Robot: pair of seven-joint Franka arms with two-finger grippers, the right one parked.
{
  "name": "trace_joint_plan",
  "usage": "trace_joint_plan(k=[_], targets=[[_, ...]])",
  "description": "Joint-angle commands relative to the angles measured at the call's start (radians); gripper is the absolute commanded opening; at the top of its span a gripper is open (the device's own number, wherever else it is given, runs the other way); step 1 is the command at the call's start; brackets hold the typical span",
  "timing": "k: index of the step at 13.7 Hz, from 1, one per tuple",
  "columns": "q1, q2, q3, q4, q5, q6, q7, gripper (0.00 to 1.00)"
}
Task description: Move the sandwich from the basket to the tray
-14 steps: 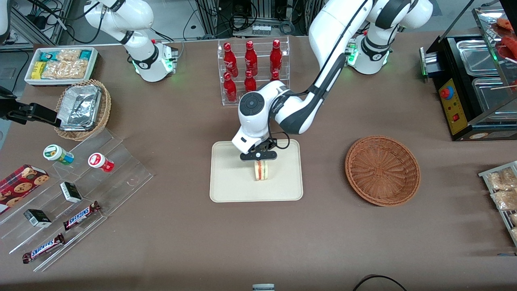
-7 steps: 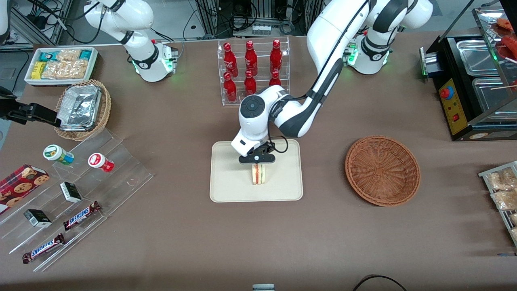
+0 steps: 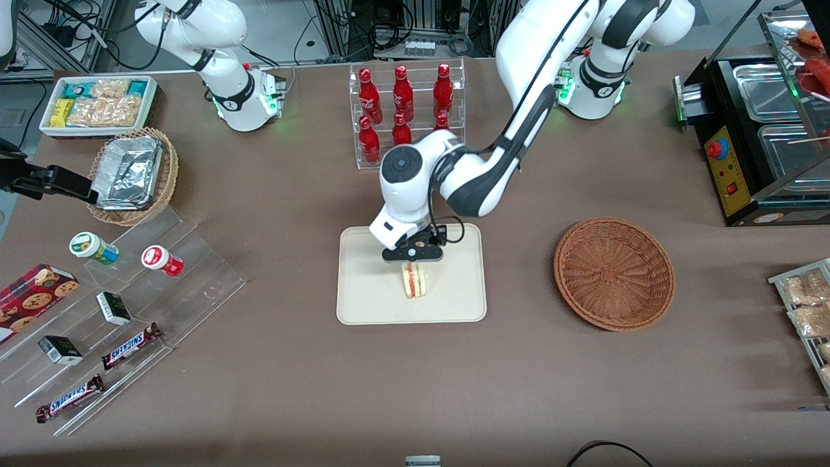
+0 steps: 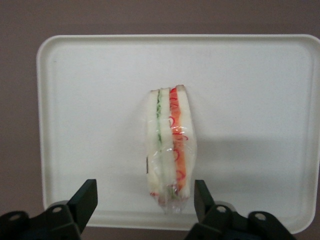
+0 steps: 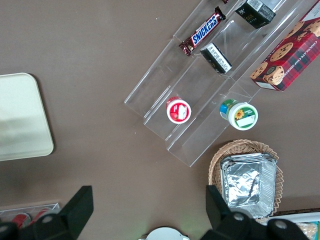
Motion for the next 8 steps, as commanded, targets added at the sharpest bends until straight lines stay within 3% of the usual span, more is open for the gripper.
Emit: trace_joint_plan(k=[1,4,8], targets=[[0.057,-0.193,0.004,-0.058,-0.043,-0.155,-0.04,0.99],[0.164,-0.336,0.002,-0.062,-0.046,-0.369,0.036,0.99],[0.357,-0.494,0.004,-0.062,-0.077,-0.589,0.374,0.99]])
